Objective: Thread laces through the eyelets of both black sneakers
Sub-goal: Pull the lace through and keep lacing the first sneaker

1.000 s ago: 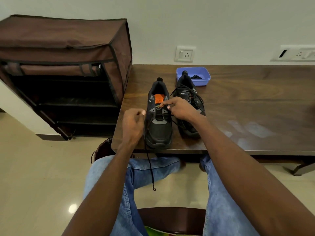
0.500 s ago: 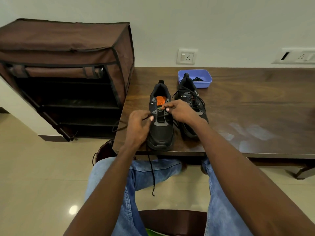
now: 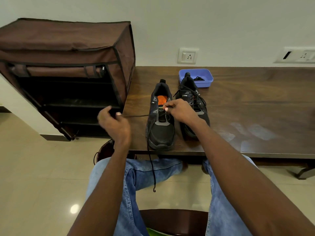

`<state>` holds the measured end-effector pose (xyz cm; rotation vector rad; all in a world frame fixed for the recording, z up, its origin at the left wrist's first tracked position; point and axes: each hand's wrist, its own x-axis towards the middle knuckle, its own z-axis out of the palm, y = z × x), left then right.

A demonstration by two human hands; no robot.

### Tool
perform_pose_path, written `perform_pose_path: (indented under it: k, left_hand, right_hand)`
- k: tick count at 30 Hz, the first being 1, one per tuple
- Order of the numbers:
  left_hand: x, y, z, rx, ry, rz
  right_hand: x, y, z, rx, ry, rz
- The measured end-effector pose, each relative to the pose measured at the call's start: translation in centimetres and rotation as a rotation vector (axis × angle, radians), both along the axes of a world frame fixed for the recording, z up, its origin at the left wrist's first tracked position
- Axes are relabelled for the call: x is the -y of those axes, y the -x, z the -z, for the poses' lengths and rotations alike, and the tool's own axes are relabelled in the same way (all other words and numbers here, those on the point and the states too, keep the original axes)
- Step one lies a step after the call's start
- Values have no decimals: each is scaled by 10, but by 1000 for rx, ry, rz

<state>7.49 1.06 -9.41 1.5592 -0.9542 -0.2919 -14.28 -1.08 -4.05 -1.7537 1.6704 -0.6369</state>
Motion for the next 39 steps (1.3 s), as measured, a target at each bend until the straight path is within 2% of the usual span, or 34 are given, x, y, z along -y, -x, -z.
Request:
perform_pose_path:
  k: [3,4,6,9,13,20,24,29,31,35,39]
  left_hand:
    - [-2,20,9,378,-123,491]
    - [-2,26,12,443,-140,589]
    - [-5,33,14,423,-118,663]
    - [-12,34,6,215,-143,674]
    - [-14,28,-1,115,-146,475]
    - [-18,22,4,170,-217,445]
    - [-25,16,4,371,-111,448]
    - [-40,16,6,256,-519,678]
    - [-40,14,4,179,-523,711]
    - [-41,14,-3,32,-529,763]
    - [-41,18,-3,-81,-579,763]
  right_hand:
    - [-1,-2,0,-1,1,10]
    - [-1,-2,1,-4,5,15]
    - [-1,-4,2,-18,12,21]
    - [-1,-6,4,-61,20,26]
    - [0,-7,3,-61,20,46]
    - [-5,-7,3,-52,16,53]
    - [-11,-8,-2,-36,-33,42]
    - [-30,-14,-9,22,89,240]
    - [-38,-15,-13,51,0,250]
    - [-64,-22,-20,159,-324,73]
    - [-79,-32,-11,152,-343,-2]
